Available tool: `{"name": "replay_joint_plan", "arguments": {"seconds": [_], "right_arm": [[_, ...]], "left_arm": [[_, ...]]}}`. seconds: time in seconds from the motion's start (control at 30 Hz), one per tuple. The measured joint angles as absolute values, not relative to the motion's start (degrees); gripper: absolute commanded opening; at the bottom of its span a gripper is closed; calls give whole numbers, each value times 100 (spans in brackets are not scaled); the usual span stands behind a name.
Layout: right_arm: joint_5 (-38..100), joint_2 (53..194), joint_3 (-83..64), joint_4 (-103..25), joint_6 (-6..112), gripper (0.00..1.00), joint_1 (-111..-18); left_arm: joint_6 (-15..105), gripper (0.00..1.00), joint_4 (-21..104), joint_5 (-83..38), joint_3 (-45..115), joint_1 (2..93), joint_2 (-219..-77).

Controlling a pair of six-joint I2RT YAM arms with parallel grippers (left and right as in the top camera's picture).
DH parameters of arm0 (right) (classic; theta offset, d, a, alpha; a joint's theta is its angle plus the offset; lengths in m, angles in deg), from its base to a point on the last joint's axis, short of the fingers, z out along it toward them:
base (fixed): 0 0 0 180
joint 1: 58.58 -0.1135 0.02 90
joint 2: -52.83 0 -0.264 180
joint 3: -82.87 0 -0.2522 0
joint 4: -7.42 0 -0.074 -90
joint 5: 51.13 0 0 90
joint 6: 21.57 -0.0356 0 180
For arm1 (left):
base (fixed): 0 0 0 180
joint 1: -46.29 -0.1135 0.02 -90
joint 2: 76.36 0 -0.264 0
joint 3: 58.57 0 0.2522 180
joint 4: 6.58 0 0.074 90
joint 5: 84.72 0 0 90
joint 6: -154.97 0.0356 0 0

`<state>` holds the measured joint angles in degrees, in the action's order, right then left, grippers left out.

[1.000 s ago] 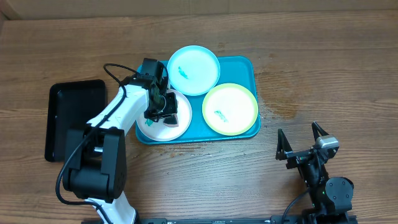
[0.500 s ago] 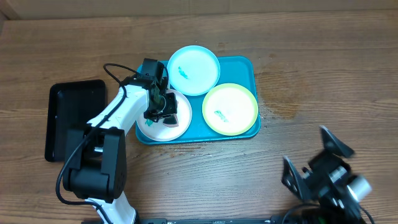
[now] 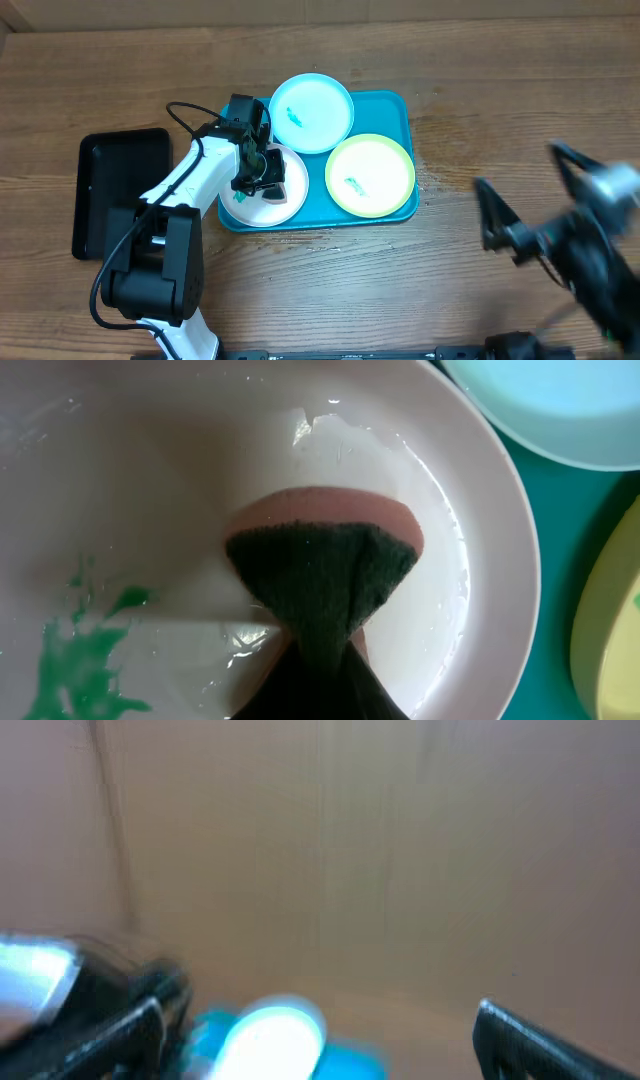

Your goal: Clean dirty plates on tray and stack at the side

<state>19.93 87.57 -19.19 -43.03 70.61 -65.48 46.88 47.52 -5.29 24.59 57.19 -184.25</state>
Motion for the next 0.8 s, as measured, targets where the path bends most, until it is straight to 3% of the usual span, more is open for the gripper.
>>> {"name": "replay_joint_plan", "arguments": {"seconds": [0.1,0.17,0.23,0.3,0.4,0.53,0.67,0.73,0.8], "right_arm": [[1182,9870,-1521,-4443,6873,100,-6550],[570,10724,-1436,-4327,6534,100,-6592],[404,11124,-1360,-4526,6401,100,-6655],[358,11710,-1095,-5044,6256,100,-6834],[671,12763,-210,-6403,6075,100,-7223],[1040,13948,754,-6866,5970,100,-7720],[1025,14685,890,-6362,5931,77,-8115],[1008,15017,890,-6091,5933,58,-8301],[999,15305,890,-5826,5841,54,-8452]], "left_arm": [[4647,16,4743,-531,2457,5719,-18425],[4625,32,4743,-531,2457,5719,-18425],[4570,42,4734,-518,2457,5719,-18425],[4548,60,4737,-516,2453,5719,-18425],[4539,60,4734,-505,2453,5719,-18425],[4539,56,4704,-494,2453,5719,-18425],[4537,47,4678,-488,2453,5719,-18425],[4542,46,4686,-446,2453,5719,-18425],[4542,46,4721,-383,2453,5719,-18425]]}}
